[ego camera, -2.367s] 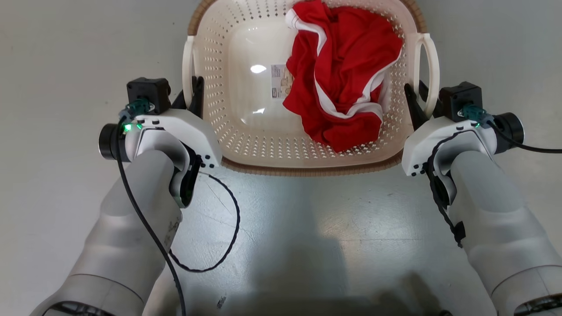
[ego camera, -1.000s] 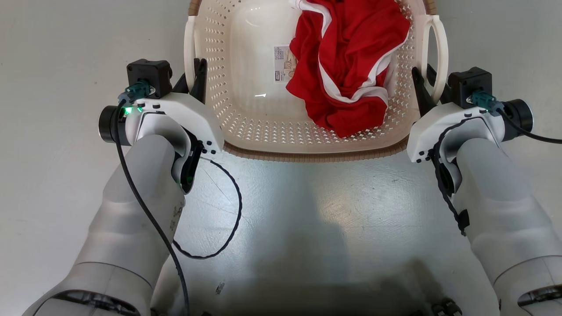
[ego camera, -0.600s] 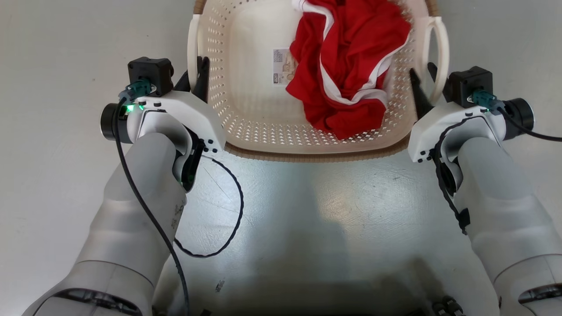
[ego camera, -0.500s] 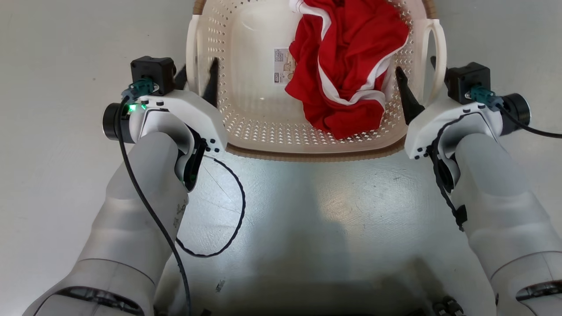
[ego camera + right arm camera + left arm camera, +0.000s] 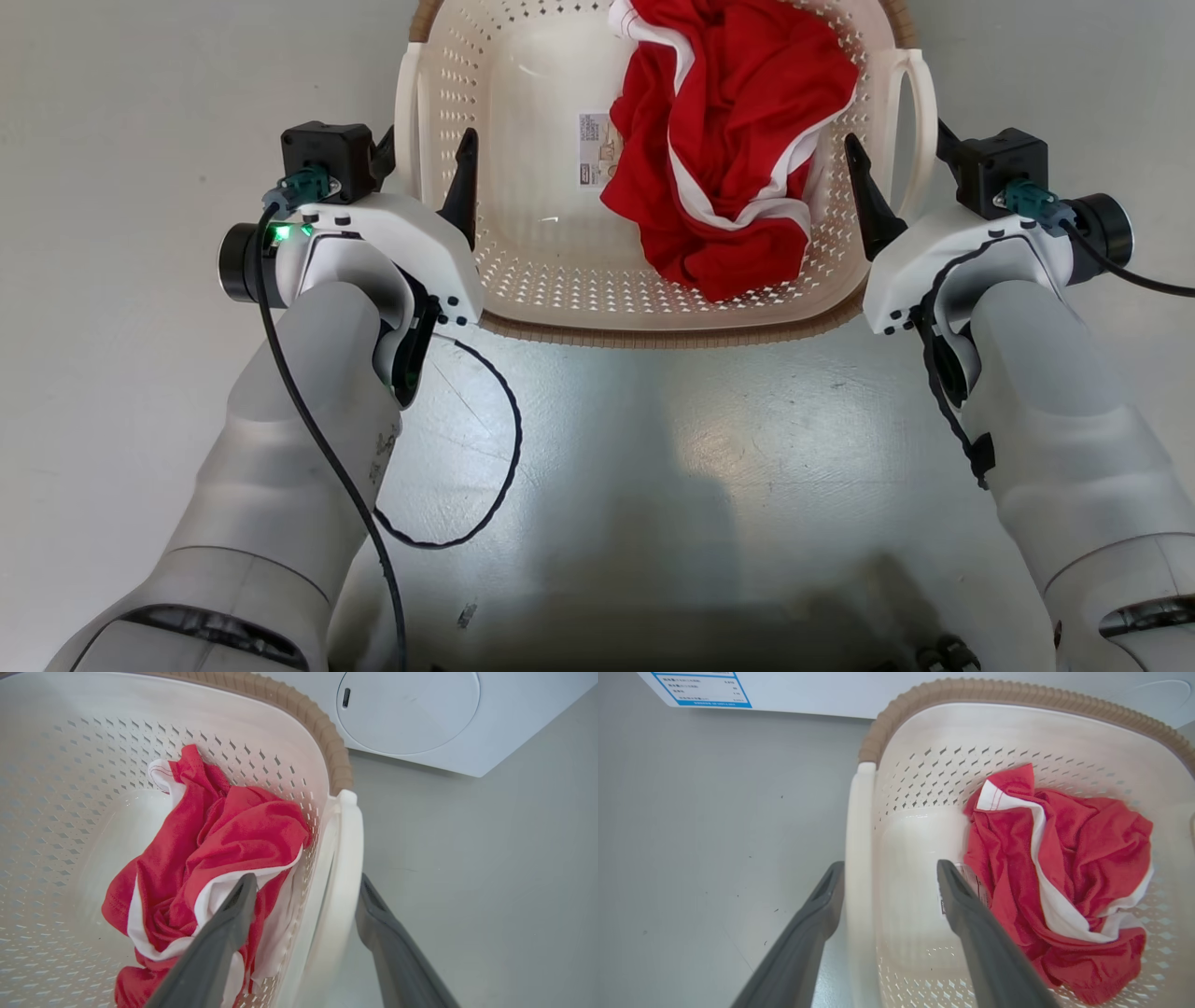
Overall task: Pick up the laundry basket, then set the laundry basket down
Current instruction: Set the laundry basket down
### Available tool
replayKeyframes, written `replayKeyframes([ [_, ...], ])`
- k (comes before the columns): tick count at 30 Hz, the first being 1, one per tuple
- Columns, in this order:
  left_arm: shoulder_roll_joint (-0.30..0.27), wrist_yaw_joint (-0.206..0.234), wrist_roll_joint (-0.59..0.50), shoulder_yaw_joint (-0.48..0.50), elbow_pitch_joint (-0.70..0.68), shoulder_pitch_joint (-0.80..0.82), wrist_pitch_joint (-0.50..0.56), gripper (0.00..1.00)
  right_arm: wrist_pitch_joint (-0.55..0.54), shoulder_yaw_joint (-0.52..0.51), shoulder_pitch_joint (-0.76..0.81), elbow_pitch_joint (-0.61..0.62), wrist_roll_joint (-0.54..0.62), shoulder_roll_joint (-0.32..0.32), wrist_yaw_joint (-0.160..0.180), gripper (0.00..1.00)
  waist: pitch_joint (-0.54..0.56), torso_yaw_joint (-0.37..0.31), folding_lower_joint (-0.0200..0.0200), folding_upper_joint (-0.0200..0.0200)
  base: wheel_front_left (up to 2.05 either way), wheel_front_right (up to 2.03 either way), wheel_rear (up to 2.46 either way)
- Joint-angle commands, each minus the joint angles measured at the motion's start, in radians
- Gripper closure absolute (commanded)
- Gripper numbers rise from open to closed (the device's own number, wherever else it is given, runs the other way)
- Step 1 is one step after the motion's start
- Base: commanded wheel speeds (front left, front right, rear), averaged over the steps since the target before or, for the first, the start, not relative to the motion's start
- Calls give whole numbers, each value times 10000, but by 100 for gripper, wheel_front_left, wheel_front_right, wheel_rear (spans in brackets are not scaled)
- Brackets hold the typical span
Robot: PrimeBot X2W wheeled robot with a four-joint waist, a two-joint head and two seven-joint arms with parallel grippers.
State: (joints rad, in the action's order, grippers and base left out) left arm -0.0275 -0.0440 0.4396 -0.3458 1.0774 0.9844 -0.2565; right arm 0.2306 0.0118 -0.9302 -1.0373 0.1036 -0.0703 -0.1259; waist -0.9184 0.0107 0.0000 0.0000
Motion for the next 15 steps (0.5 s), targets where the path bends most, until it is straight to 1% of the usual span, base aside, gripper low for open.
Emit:
replayKeyframes([
  [1, -228, 80, 37, 156, -44, -75, -53, 0, 183, 186, 226, 102, -86, 201, -48, 0, 56, -26, 0, 0, 0, 0, 0],
  [8, -228, 23, 101, 256, 25, -263, -53, 0, 260, 323, 328, 139, -366, 201, -48, 0, 460, -110, 0, 0, 0, 0, 0],
  [15, -228, -28, 76, 478, -431, -804, -53, 0, 305, 661, 610, 462, -859, 201, -48, 0, 1195, -193, 0, 0, 0, 0, 0],
])
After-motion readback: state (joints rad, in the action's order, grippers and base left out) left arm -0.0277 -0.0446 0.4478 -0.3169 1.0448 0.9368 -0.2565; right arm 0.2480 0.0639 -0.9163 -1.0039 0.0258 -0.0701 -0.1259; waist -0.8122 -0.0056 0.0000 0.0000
